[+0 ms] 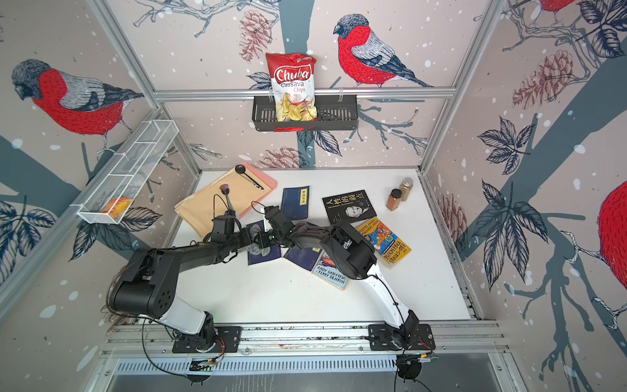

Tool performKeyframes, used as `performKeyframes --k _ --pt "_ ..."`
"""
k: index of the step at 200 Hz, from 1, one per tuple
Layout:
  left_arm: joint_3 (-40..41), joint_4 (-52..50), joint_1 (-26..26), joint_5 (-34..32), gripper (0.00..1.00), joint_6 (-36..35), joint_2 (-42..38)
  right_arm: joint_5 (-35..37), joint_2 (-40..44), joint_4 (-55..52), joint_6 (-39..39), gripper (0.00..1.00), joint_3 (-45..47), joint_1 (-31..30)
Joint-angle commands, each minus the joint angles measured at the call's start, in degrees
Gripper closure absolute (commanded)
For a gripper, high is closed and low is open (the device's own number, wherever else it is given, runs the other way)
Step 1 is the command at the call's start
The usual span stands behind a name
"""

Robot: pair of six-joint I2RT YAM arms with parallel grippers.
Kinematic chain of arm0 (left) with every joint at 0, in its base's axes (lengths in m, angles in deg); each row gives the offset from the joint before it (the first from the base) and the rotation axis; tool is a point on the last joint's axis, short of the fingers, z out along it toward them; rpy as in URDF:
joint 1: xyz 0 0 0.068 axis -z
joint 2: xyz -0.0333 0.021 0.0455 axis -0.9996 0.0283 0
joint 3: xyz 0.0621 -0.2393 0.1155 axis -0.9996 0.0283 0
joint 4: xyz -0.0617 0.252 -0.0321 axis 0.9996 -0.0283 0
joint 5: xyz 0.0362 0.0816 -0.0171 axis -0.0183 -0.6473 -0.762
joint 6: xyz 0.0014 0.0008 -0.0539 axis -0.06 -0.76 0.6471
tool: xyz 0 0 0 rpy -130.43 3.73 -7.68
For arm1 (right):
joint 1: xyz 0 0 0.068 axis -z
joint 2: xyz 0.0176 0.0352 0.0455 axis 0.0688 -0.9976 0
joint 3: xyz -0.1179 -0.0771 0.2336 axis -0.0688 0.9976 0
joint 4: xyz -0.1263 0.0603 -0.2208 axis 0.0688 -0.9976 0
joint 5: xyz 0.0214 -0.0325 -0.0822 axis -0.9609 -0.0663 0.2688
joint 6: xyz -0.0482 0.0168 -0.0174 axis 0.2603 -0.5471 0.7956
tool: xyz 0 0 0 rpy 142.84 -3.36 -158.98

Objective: Wipe the cover of the book
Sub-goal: Wipe the dirt from the cover of the book.

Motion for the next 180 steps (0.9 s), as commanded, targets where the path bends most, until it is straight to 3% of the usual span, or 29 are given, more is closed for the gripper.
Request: performKeyframes --k 1,33,110,134,180 --pt "0.7 -6.7 -0.1 2.6 1.00 -1.1 0.2 6.0 -4.1 -12.6 3.1 1.00 -7.0 1.5" --pt "0.9 -5.7 -0.1 4.0 1.00 -1.3 -0.1 5.5 -8.0 -14.7 3.7 1.00 -13.9 2.5" --pt "1.1 -4.7 -0.1 5.6 1.00 -1.6 -1.1 3.6 -11.6 -15.6 5.5 1.00 -18.5 2.0" --pt "1.1 -4.8 -0.6 5.1 1.00 -1.3 -1.2 6.0 -8.1 -16.4 8.5 1.00 -13.0 0.1" --pt "1.2 -4.8 -1.1 4.7 1.00 -1.0 -1.0 7.1 4.6 -7.1 7.1 1.00 9.5 -1.1"
